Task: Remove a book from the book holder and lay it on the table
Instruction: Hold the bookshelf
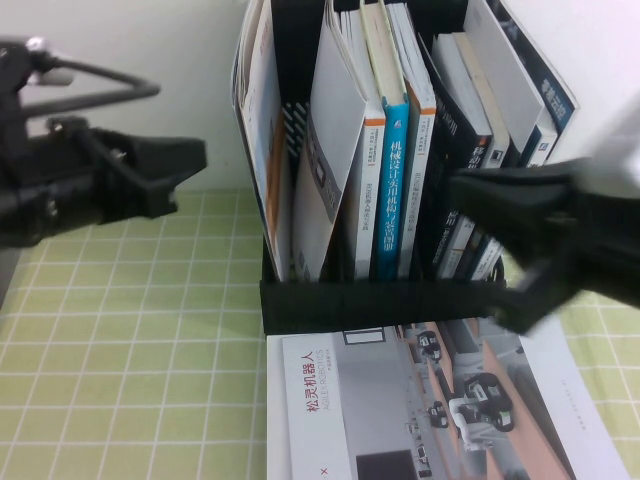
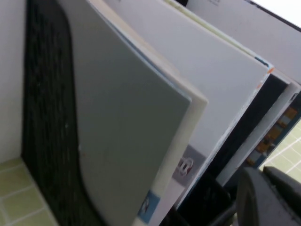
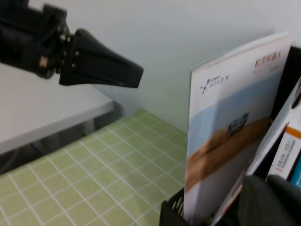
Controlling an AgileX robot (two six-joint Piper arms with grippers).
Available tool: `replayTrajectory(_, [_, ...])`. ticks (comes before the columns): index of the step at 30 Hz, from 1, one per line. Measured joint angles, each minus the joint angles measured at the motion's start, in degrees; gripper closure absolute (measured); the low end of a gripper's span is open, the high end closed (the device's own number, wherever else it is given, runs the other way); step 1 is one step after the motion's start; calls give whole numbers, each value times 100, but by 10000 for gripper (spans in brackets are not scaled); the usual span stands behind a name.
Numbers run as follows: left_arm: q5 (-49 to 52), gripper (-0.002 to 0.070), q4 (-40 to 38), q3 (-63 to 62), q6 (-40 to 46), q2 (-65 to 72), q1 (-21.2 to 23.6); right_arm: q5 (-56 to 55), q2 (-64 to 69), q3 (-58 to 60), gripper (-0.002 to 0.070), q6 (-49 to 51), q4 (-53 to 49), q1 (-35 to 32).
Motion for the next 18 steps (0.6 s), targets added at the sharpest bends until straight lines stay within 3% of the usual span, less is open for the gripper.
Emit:
replayTrajectory(5, [115, 678, -82, -464, 186, 517, -177, -755, 1326, -797, 648, 84, 118, 567])
replayTrajectory(18, [-813, 678, -163, -878, 1087, 995, -1019, -1003, 3356, -2152, 548, 950, 164, 424])
